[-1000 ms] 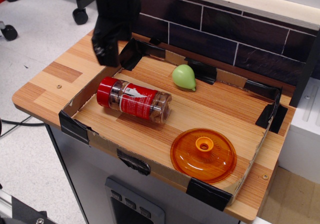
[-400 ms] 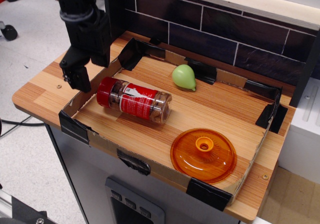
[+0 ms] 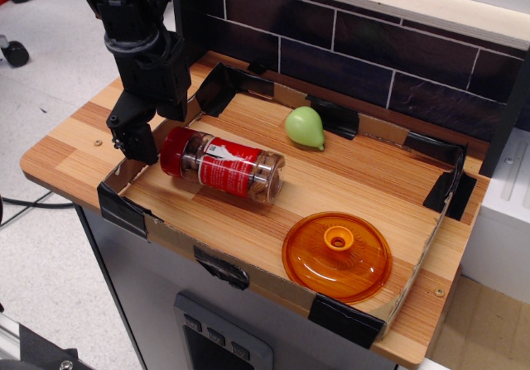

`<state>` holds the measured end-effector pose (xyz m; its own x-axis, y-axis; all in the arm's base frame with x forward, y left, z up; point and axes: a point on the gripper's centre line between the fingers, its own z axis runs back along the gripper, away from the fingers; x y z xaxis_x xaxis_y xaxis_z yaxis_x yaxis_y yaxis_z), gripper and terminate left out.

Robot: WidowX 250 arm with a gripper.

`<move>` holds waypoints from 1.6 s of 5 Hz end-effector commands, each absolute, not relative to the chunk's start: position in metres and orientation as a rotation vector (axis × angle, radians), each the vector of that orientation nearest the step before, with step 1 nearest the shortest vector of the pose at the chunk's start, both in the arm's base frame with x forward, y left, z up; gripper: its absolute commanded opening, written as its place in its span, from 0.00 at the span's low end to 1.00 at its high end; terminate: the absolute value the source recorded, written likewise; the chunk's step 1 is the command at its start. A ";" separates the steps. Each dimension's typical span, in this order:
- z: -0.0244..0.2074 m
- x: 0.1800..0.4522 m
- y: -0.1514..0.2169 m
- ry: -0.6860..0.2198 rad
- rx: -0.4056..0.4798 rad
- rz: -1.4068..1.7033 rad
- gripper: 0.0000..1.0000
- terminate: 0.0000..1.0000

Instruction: Upright basil bottle

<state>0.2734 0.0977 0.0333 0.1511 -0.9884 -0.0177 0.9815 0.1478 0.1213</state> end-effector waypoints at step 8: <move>0.108 0.295 0.081 -0.150 0.126 -1.296 0.00 0.00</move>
<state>0.2779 0.0831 0.0882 0.2688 -0.9622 0.0427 0.9577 0.2717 0.0944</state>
